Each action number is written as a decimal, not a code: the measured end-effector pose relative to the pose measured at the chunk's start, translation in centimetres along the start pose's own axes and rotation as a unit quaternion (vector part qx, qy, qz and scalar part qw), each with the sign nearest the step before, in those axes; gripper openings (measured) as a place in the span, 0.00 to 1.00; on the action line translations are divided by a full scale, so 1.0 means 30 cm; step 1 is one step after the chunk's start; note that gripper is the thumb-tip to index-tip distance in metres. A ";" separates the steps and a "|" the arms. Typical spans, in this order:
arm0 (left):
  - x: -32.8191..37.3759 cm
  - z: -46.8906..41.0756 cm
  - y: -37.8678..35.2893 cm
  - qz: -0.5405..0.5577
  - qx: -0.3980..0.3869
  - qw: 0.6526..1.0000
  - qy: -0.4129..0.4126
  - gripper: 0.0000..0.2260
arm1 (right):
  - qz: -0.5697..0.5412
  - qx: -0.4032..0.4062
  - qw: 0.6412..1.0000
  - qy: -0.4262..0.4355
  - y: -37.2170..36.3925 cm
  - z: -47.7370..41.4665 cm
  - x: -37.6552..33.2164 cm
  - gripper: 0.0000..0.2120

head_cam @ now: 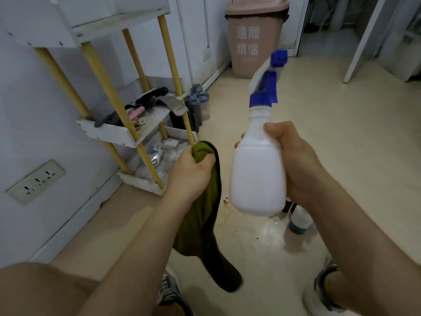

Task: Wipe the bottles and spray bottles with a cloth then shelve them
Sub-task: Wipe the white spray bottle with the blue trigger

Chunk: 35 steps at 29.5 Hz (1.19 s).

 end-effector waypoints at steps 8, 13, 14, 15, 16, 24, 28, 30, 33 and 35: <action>0.171 -0.001 0.012 0.201 -0.084 0.976 0.024 0.11 | 0.033 0.130 0.991 0.030 -0.048 0.008 0.031 0.11; 0.207 0.018 0.049 0.187 -0.167 0.968 -0.020 0.08 | 0.057 0.143 0.986 0.059 -0.018 -0.002 0.017 0.12; 0.210 0.021 0.049 0.175 -0.191 0.965 -0.027 0.09 | 0.069 0.157 0.982 0.078 -0.009 -0.005 0.011 0.12; 0.215 0.029 0.046 0.171 -0.220 0.960 -0.035 0.12 | 0.081 0.176 0.976 0.100 0.002 -0.006 0.001 0.13; 0.216 0.042 0.041 0.171 -0.248 0.952 -0.047 0.16 | 0.085 0.197 0.969 0.121 0.018 -0.008 -0.009 0.12; 0.186 0.100 -0.008 0.060 -0.050 0.958 -0.276 0.09 | 0.037 0.232 0.960 0.153 0.082 0.007 -0.057 0.15; 0.212 0.121 -0.023 0.102 -0.021 0.925 -0.365 0.16 | 0.001 0.155 0.981 0.120 0.032 0.024 -0.073 0.12; 0.210 0.127 -0.064 0.248 -0.063 0.923 -0.289 0.12 | -0.035 0.124 0.987 0.097 0.004 0.019 -0.054 0.13; 0.185 0.081 -0.101 0.301 -0.075 0.942 -0.128 0.16 | -0.063 0.101 0.986 0.116 -0.018 0.028 -0.059 0.12; 0.168 0.065 -0.105 0.304 -0.100 0.947 -0.019 0.18 | -0.011 0.072 0.986 0.150 -0.042 0.035 -0.062 0.11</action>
Point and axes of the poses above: each hand's wrist, its own z-axis away from the middle knuckle, its own y-axis out of the back of the hand, x = y × z, the point moved 6 cm from there along -z, towards the middle knuckle, and after that the axes turned 7 degrees about -y, right-handed, at the moved point
